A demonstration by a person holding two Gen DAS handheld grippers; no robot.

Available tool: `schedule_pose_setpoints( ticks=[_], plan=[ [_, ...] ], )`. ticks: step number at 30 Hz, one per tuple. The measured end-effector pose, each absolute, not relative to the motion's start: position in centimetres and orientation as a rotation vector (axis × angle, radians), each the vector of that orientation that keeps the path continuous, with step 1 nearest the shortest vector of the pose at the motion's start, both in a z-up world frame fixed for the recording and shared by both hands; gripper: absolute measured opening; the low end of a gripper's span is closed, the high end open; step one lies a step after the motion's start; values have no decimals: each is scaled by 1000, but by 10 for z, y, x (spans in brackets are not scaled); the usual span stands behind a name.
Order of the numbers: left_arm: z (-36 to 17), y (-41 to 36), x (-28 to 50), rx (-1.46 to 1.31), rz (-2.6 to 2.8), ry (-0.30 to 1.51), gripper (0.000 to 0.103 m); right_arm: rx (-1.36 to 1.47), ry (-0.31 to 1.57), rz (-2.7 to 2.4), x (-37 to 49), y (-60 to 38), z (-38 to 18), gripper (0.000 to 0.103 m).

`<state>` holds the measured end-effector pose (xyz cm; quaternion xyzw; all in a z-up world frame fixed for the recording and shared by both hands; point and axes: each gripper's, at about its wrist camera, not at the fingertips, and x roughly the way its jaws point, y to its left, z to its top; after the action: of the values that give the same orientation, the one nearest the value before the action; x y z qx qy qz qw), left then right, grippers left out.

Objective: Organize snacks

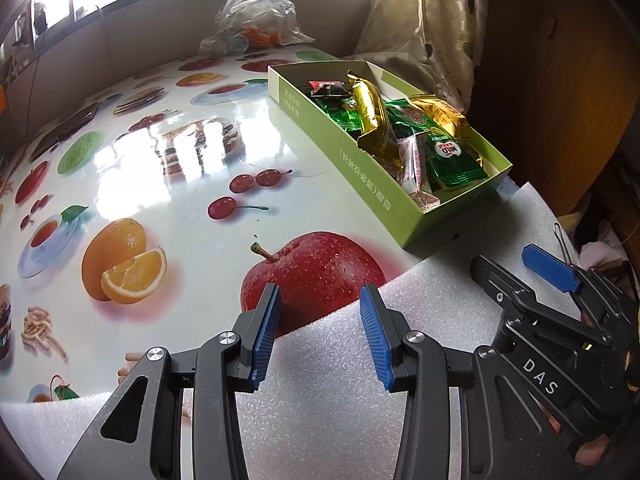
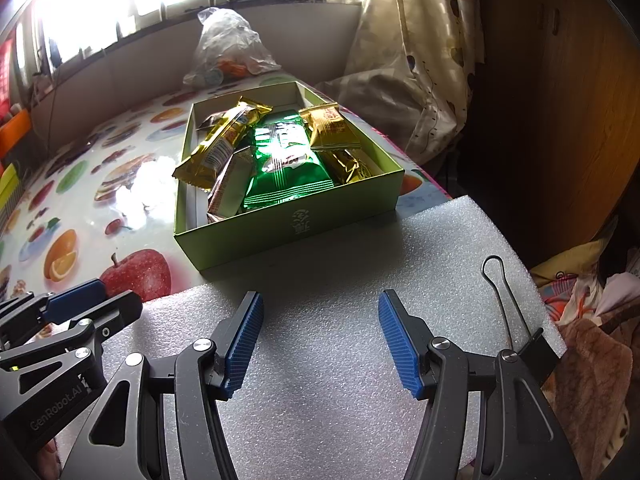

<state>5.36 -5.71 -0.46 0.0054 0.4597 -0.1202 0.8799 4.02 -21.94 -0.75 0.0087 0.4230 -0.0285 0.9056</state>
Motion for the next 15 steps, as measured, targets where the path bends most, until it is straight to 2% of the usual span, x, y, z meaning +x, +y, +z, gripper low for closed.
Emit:
schedule_pose_setpoints(
  ticks=[15],
  plan=[
    [-5,-56,53,8,-250,958,42,18,873,-58,40,-220,-8,60]
  ],
)
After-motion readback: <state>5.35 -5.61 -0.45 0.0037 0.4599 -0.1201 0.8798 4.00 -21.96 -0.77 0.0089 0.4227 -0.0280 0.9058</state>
